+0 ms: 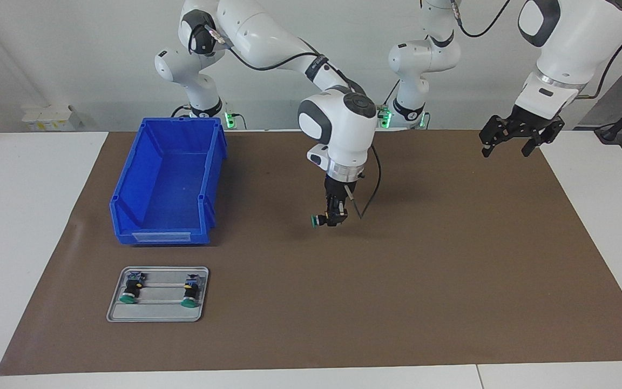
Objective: Place and press button with both arms
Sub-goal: 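Lift the black cylinder and carry it toward the table center with the right gripper, then grasp the cylinder with the left gripper while the right gripper releases it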
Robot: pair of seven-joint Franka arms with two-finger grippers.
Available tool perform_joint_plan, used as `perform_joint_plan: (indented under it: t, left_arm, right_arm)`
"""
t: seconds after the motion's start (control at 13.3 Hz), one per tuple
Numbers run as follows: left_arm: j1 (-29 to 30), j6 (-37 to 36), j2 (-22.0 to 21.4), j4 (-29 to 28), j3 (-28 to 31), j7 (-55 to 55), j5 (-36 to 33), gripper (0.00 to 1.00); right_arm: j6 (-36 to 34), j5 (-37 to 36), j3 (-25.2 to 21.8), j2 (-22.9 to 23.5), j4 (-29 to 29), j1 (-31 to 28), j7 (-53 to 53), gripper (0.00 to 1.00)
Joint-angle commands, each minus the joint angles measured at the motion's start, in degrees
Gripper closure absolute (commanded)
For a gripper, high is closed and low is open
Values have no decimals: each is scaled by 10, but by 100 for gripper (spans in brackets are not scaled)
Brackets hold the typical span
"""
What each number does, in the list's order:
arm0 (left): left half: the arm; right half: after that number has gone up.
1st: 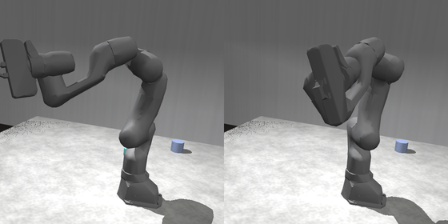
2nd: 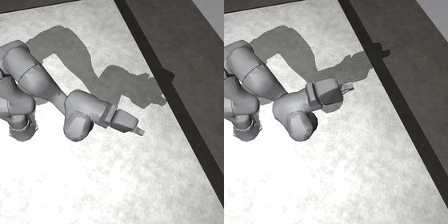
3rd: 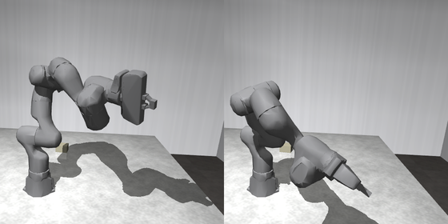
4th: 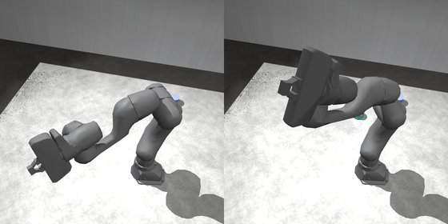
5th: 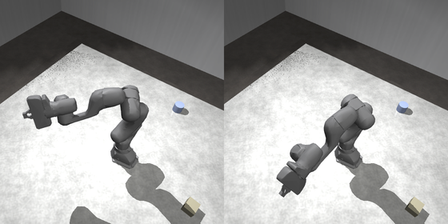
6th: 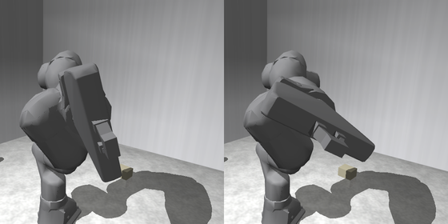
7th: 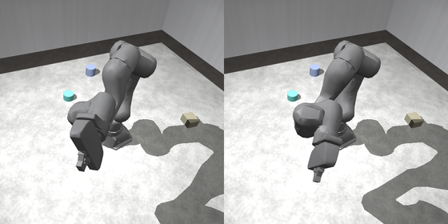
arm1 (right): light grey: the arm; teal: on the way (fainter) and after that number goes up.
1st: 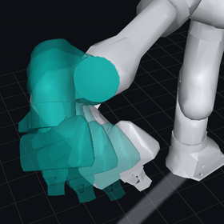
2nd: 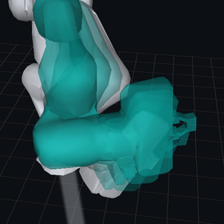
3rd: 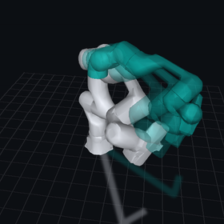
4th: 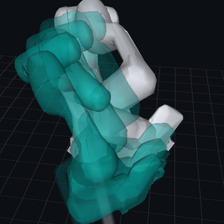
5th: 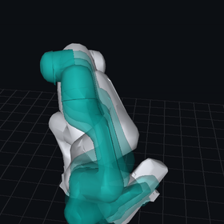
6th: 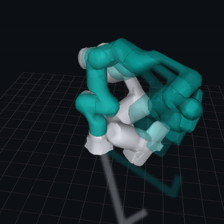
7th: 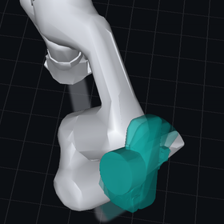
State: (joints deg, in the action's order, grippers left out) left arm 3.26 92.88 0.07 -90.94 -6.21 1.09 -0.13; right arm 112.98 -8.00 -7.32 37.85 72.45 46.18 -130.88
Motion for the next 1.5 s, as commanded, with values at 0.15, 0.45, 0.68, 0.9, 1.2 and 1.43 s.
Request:
perform_joint_plan:
  t: [0.15, 0.45, 0.68, 0.9, 1.2, 1.43]
  left_arm:
    - [-9, 13, -16, -18, 2, -7, 5, 0]
    - [-13, 15, -16, -19, 2, 4, 5, 0]
    - [-14, 84, -28, -60, 1, 3, 5, 0]
    - [-19, 149, -42, -106, 0, 4, 5, 0]
    - [-70, 204, -42, -141, 0, 73, 5, 0]
    - [-123, 248, -31, -166, 0, 107, 6, 0]
  right_arm:
    - [59, -14, -2, 3, 38, 27, -66, 100]
    - [81, -18, -2, -3, 77, 35, -82, 100]
    - [92, -31, -3, -9, 91, 33, -77, 1]
    - [77, -62, -2, -40, 95, 28, -42, 1]
    - [72, -44, -2, -184, 182, -40, 140, 1]
    - [47, 2, -2, -239, 198, -107, 350, 1]
